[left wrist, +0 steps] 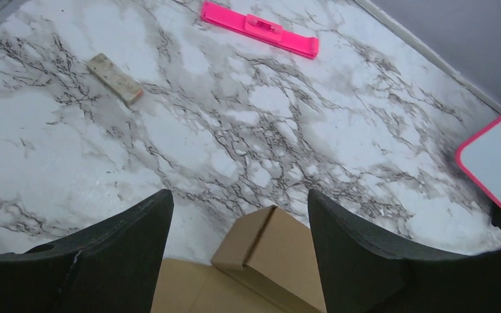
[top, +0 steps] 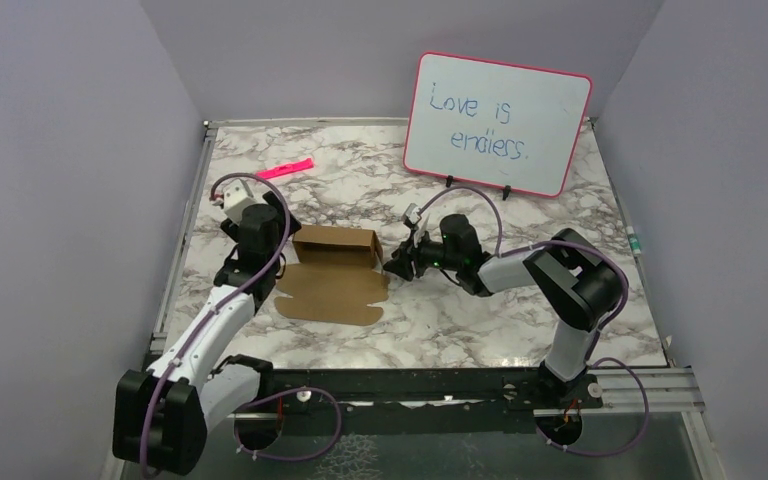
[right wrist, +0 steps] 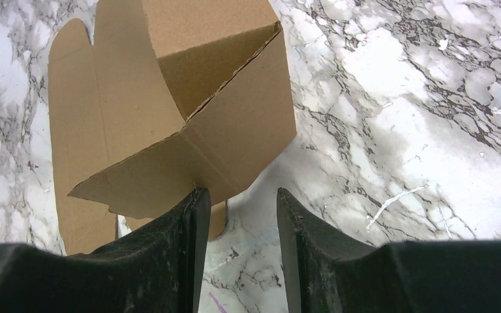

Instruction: Fold the paper box

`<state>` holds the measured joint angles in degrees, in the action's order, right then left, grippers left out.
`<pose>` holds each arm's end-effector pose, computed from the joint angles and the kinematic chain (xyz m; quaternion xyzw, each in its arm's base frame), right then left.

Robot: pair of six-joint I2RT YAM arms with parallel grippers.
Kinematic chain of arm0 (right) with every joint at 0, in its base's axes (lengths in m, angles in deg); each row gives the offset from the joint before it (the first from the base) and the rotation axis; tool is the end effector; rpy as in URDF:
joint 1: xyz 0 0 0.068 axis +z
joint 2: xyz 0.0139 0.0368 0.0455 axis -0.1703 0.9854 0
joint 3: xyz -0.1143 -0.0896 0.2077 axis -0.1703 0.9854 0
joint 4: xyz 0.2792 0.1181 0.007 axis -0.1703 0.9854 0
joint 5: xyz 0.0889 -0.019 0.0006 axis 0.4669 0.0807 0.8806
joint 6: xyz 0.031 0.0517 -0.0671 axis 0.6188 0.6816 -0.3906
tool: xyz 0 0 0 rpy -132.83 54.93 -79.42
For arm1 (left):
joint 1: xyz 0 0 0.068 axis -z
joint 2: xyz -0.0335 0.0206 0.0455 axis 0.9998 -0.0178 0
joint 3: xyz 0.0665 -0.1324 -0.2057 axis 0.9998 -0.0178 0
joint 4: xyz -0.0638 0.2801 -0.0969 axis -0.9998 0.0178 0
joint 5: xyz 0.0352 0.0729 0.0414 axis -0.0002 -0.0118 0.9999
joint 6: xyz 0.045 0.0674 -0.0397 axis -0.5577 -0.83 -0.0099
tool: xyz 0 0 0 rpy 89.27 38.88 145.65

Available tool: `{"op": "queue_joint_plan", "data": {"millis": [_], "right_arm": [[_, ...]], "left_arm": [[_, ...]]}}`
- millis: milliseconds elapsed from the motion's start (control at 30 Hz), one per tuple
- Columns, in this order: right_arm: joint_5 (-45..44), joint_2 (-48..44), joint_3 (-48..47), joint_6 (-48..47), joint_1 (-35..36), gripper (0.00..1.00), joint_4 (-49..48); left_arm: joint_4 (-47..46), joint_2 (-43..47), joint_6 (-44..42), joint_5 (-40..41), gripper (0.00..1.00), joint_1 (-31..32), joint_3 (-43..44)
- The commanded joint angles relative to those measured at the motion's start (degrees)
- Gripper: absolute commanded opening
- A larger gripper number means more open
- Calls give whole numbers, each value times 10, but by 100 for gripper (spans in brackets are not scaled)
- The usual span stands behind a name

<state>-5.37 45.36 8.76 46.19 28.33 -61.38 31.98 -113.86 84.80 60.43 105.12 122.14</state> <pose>0.2836 0.2726 0.0636 -0.3828 0.7143 0.3827 0.4437 0.3070 -0.0501 0.2041 -0.2559 0.7797 -0.0474 0.5695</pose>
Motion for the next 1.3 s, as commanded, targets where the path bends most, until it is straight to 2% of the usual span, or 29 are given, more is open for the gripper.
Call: {"op": "queue_joint_plan", "data": {"millis": [0, 400, 767, 967, 1133, 1267], "right_arm": [[13, 12, -20, -15, -2, 48, 5], [13, 19, -55, -54, -1, 52, 14], [23, 36, -72, -44, -1, 58, -6], [20, 31, -60, -30, 7, 61, -14], [-23, -2, -5, -22, 9, 63, -28], [-21, -30, 29, -1, 10, 63, -31]], "left_arm": [[-60, -50, -13, -113, 78, -57, -8], [-82, -167, -28, -241, 82, -75, 19], [-107, -181, 1, -334, 82, -75, -2], [-107, -161, 15, -342, 82, -73, -18], [-89, -145, 13, -312, 82, -74, -19], [-90, -139, 14, -307, 82, -73, -23]]}}
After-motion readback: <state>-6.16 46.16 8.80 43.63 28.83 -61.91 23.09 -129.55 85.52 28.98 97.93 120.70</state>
